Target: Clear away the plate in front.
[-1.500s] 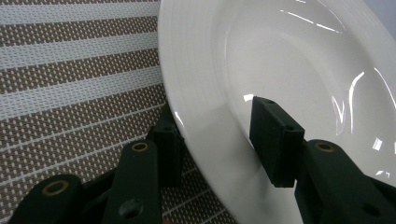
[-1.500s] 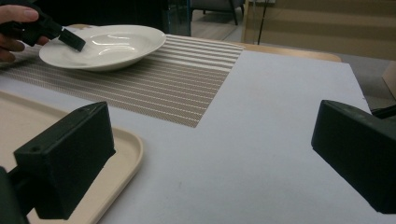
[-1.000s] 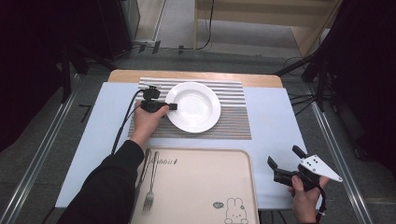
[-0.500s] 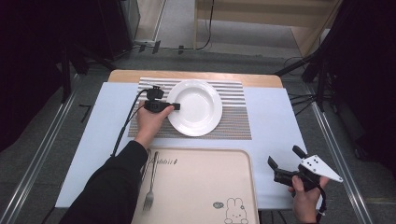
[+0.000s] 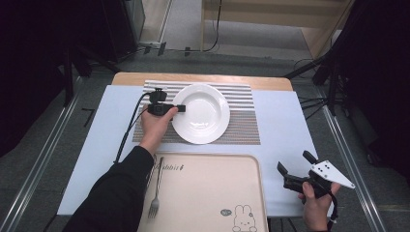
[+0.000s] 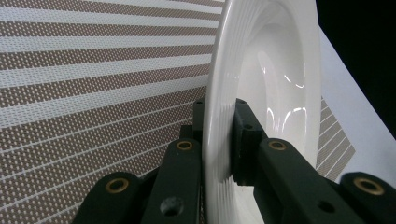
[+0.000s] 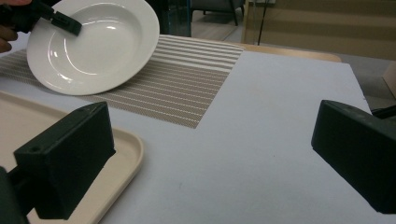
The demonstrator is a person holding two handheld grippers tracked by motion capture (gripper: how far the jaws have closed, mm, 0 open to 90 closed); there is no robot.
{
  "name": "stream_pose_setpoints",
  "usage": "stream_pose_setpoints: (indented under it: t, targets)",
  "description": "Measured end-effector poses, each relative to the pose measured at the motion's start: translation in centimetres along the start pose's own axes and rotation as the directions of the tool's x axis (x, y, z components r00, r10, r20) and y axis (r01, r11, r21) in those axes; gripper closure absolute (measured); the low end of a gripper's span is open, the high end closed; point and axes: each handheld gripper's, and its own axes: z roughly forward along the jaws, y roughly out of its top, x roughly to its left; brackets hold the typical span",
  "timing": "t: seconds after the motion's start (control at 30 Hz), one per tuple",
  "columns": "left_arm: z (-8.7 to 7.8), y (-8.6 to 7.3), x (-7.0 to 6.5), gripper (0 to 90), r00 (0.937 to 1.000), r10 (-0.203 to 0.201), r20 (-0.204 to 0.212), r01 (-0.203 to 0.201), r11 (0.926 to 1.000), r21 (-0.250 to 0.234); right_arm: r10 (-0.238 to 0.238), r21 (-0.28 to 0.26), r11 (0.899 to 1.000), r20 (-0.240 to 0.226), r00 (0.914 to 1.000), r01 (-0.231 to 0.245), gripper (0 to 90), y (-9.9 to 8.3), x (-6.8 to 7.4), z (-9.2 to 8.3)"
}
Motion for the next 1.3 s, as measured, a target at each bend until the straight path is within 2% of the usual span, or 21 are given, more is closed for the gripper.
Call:
stream_pose_setpoints:
  t: [0.17,0.3,0.47,0.57,0.9,1.3]
  targets:
    - [-0.4,-0.1,0.1,81.8,1.0,0.001,0.004,-0.001,0.9999,-0.013,0.0,-0.002,1.0,0.0,1.0,0.0,0.0,0.0,-0.1,0.0]
    - [-0.9,-0.1,0.3,81.8,0.9997,-0.01,0.023,0.011,0.9996,-0.028,-0.001,0.0,1.0,0.0,1.0,0.001,0.0,0.0,0.0,0.0]
    - [-1.5,0.0,0.0,81.5,0.9993,0.009,0.037,-0.007,0.9989,-0.046,0.0,0.0,1.0,0.0,1.0,0.0,0.0,0.0,0.0,0.0]
    - [-1.9,0.0,-0.1,81.6,0.9985,0.006,0.055,-0.003,0.9985,-0.054,0.0,0.0,1.0,-0.001,1.0,0.0,0.0,0.0,0.1,0.0]
    - [-3.2,-0.2,-0.5,81.5,0.9972,0.015,0.073,-0.01,0.9971,-0.076,-0.006,0.002,1.0,-0.003,1.0,0.006,0.0,0.0,0.2,0.0]
    - [-4.4,-0.6,-0.9,81.6,0.9942,0.036,0.101,-0.028,0.9963,-0.081,-0.008,0.004,1.0,-0.002,1.0,0.008,0.0,0.0,0.3,0.1]
